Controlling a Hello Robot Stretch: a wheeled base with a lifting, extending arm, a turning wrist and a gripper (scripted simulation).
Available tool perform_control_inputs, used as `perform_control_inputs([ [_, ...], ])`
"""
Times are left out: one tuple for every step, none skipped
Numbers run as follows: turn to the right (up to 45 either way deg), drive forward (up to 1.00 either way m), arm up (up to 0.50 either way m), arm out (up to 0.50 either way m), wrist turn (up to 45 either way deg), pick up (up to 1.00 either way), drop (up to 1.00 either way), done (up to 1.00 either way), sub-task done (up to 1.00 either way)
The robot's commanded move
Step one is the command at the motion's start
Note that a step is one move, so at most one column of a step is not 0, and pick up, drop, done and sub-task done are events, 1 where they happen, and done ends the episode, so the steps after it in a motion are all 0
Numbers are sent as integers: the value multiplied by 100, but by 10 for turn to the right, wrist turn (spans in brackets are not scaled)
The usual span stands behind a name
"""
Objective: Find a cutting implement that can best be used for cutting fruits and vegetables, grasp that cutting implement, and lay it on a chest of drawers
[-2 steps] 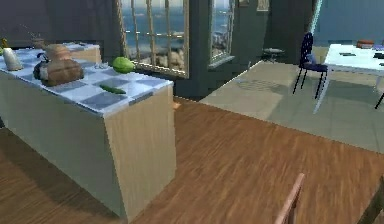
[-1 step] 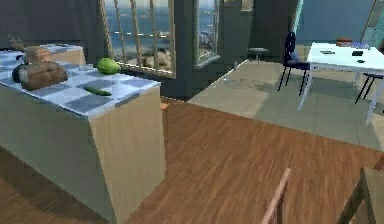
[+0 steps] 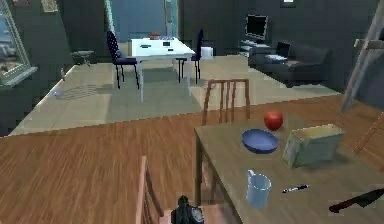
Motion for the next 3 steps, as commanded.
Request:
perform_control_inputs([
  [450,0,0,0,0,0,0,0,0],
  [450,0,0,0,0,0,0,0,0],
  [300,0,0,0,0,0,0,0,0],
])
